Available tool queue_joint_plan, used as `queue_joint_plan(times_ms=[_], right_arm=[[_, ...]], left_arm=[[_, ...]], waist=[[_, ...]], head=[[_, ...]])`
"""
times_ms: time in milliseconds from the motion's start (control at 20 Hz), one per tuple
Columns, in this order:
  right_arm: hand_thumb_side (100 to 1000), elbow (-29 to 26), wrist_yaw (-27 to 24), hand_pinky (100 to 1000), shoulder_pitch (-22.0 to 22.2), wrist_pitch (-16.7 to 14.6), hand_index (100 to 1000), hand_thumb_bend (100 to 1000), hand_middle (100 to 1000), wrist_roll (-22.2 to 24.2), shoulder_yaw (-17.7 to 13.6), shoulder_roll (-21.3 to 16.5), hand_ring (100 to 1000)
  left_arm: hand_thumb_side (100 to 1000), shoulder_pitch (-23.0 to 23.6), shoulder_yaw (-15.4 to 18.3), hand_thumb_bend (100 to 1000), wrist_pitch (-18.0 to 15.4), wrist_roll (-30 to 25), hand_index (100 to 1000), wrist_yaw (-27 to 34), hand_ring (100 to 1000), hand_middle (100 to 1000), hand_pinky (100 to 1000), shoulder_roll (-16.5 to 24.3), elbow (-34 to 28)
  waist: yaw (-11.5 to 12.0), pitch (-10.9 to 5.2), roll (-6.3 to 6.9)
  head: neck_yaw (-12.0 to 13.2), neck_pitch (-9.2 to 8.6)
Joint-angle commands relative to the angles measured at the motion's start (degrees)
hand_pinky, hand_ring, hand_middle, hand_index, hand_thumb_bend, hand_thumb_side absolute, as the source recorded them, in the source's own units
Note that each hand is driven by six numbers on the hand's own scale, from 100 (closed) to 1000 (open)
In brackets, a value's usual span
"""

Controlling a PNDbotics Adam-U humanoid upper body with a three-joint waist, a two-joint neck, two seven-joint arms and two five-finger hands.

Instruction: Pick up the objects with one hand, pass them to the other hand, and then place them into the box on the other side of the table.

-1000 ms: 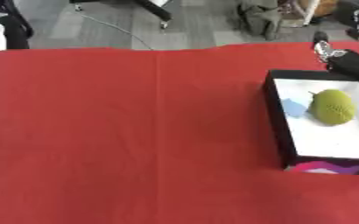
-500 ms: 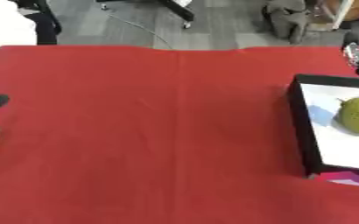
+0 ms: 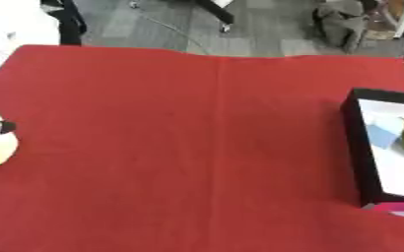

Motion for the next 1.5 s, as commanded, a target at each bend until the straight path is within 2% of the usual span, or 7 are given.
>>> queue_joint_plan(times_ms=[50, 400, 600, 850, 1300, 1400, 1500], right_arm=[[435, -0.18, -0.09, 990, -0.37, 0.08, 987, 100, 921, -0.56, -0.39, -2.10, 1000], [449, 0.27, -0.03, 989, -0.12, 0.31, 982, 100, 918, -1.09, -0.53, -1.99, 1000], [453, 0.44, -0.01, 989, 0.01, 0.52, 979, 100, 917, -1.47, -0.63, -1.86, 1000], [464, 0.67, -0.01, 990, 0.19, 0.75, 977, 100, 916, -2.03, -0.76, -1.75, 1000], [476, 0.72, -0.60, 990, 0.26, 0.68, 972, 100, 910, -2.60, -0.65, -1.40, 1000], [480, 0.72, -0.71, 991, 0.35, 0.67, 972, 100, 910, -2.67, -0.62, -1.29, 1000], [483, 0.71, -0.81, 991, 0.41, 0.68, 972, 100, 910, -2.75, -0.65, -1.15, 1000]], left_arm=[[342, -1.29, 0.69, 568, 1.08, -2.97, 912, -2.17, 874, 827, 902, 3.20, 1.93], [332, -3.55, 0.40, 581, 5.07, -6.16, 922, -8.39, 889, 837, 914, 2.72, 8.73], [333, -4.68, 0.21, 589, 5.47, -7.12, 921, -10.68, 894, 839, 919, 1.77, 10.74], [338, -6.22, 0.04, 588, 5.13, -7.59, 920, -11.19, 895, 840, 919, 0.93, 13.40], [374, -8.29, -2.13, 646, 7.30, -9.81, 924, -15.58, 903, 841, 931, -1.37, 21.17], [382, -9.06, -2.54, 639, 7.19, -10.06, 919, -16.13, 900, 835, 928, -2.40, 22.86], [401, -9.77, -2.99, 579, 6.78, -9.85, 888, -16.18, 885, 813, 916, -3.44, 23.99]], waist=[[0.13, -0.99, 0.05], [0.07, -0.85, -0.29], [-0.03, -0.64, -0.54], [-0.02, -0.46, -0.64], [-0.16, -0.31, -0.63], [-0.21, -0.32, -0.62], [-0.30, -0.33, -0.64]], head=[[0.07, 0.06], [0.08, -0.09], [0.31, -0.17], [2.15, -0.12], [2.39, -0.02], [2.46, 0.00], [2.55, -0.04]])
